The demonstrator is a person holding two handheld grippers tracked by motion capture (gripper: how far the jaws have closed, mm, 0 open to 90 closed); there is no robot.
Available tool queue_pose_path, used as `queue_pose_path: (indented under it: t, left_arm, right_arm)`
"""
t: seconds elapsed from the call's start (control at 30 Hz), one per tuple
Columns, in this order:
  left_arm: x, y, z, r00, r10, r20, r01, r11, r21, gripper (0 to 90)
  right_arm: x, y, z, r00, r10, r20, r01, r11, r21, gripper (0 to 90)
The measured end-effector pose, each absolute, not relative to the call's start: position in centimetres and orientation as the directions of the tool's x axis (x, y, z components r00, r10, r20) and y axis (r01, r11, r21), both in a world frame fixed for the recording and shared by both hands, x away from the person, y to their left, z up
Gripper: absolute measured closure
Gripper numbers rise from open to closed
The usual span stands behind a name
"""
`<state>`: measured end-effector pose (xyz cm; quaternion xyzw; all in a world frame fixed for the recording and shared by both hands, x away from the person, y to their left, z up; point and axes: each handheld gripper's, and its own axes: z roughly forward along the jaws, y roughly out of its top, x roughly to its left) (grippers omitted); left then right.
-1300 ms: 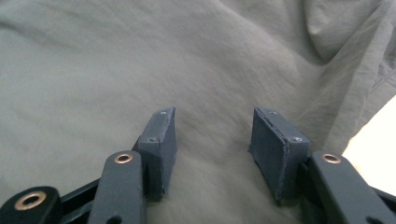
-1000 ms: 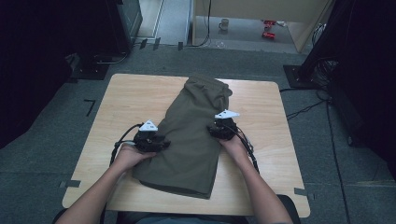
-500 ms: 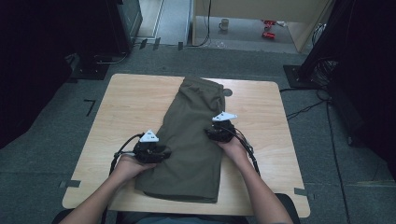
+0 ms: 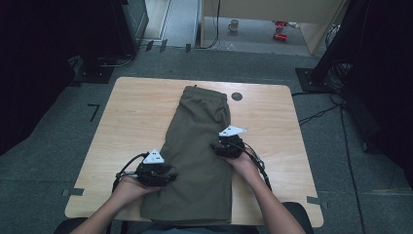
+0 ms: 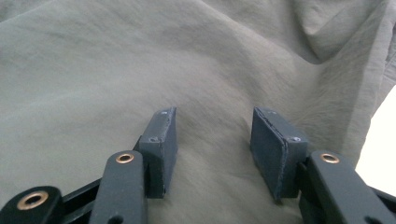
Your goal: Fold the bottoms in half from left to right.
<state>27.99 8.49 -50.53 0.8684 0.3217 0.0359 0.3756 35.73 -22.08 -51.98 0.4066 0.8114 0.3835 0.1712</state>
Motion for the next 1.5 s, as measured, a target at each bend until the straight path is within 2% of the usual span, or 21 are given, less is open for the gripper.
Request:
queue_pose_path:
  t: [0.2,0.3,0.37,0.43,0.6,0.67,0.77,0.97,1.1,1.2,1.5]
  left_arm:
    - [27.8,8.6,-50.5,0.802,0.574,-0.166,0.515,-0.523,0.679,52.8]
    - [28.4,8.9,-50.2,0.797,0.584,-0.155,0.511,-0.516,0.687,53.0]
    - [29.0,9.2,-49.8,0.791,0.593,-0.151,0.506,-0.497,0.705,53.8]
    - [29.7,9.3,-49.4,0.789,0.599,-0.137,0.497,-0.492,0.715,53.7]
    - [32.2,9.7,-49.3,0.786,0.606,-0.126,0.486,-0.478,0.732,52.2]
    - [33.1,10.0,-49.4,0.788,0.602,-0.131,0.482,-0.471,0.739,52.4]
    - [34.5,10.3,-49.4,0.785,0.603,-0.144,0.486,-0.454,0.747,52.8]
    - [37.1,10.1,-49.2,0.781,0.614,-0.113,0.469,-0.458,0.755,52.3]
    - [38.8,9.8,-48.8,0.772,0.627,-0.111,0.474,-0.45,0.757,50.5]
    - [39.8,9.7,-48.7,0.773,0.618,-0.143,0.491,-0.441,0.751,50.0]
    - [41.9,9.0,-49.0,0.772,0.62,-0.138,0.491,-0.446,0.748,48.4]
  right_arm:
    - [35.4,-22.2,-52.0,-0.633,0.773,0.039,0.521,0.389,0.759,47.9]
    - [35.9,-22.2,-51.5,-0.63,0.775,0.058,0.552,0.394,0.735,44.3]
    - [36.3,-22.4,-51.0,-0.615,0.787,0.053,0.559,0.388,0.733,44.8]
    - [36.8,-22.8,-50.4,-0.592,0.805,0.046,0.542,0.355,0.761,46.8]
    - [37.6,-23.1,-50.2,-0.569,0.82,0.062,0.555,0.327,0.765,47.0]
    - [37.8,-23.3,-50.3,-0.563,0.825,0.055,0.546,0.321,0.774,51.0]
    - [38.4,-23.4,-50.2,-0.55,0.834,0.055,0.559,0.318,0.766,48.9]
    - [40.2,-24.0,-49.8,-0.535,0.832,0.146,0.616,0.267,0.741,45.2]
    - [40.5,-24.2,-49.8,-0.529,0.842,0.104,0.596,0.282,0.752,44.7]
    - [40.7,-24.5,-49.8,-0.521,0.847,0.104,0.591,0.27,0.76,44.8]
    - [42.1,-25.1,-49.8,-0.505,0.856,0.113,0.588,0.245,0.771,42.4]
